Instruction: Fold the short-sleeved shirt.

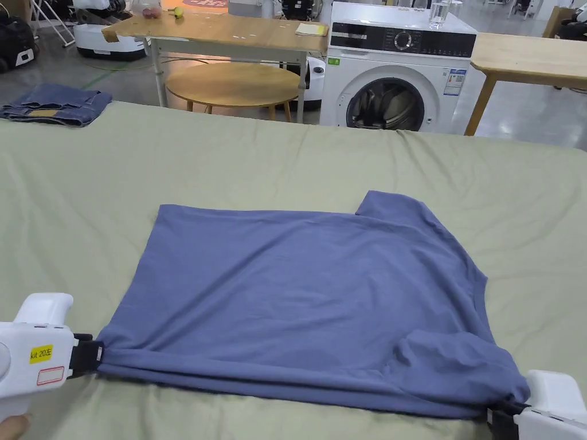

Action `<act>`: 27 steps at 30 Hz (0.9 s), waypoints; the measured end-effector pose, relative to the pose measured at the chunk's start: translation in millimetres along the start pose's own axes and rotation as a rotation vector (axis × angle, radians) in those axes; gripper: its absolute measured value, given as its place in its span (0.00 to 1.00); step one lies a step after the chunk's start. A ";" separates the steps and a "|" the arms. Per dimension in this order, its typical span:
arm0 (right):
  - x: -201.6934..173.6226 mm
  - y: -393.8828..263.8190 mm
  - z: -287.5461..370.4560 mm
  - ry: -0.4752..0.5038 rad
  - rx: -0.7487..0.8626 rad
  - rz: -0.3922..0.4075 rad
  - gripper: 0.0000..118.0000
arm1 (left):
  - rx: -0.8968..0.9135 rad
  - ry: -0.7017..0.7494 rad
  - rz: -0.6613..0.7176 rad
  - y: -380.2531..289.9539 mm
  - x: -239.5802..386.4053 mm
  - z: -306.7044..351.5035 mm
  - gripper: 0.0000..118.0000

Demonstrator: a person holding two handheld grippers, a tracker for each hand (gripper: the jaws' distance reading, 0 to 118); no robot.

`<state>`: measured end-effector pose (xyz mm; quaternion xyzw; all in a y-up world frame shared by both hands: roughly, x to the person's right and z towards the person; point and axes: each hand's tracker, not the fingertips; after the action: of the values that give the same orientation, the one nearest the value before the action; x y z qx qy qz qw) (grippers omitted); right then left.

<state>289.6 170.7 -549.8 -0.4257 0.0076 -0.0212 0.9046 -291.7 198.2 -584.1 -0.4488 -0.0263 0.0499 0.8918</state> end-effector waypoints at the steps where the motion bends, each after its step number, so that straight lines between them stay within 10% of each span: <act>1: -2.3 7.0 6.3 -0.005 0.024 0.013 0.02 | 0.035 -0.013 0.000 3.9 -0.1 5.1 0.02; 12: -8.3 128.9 9.4 -0.004 0.205 0.022 0.02 | 0.170 -0.040 0.041 99.6 -2.2 1.5 0.02; 27: -11.9 214.4 -135.1 -0.043 0.052 0.057 0.03 | -0.055 0.032 0.031 196.4 0.7 -133.0 0.02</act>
<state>280.2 203.7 -801.2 -0.4021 -0.0003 0.0136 0.9155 -291.6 208.5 -821.1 -0.4742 -0.0063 0.0556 0.8786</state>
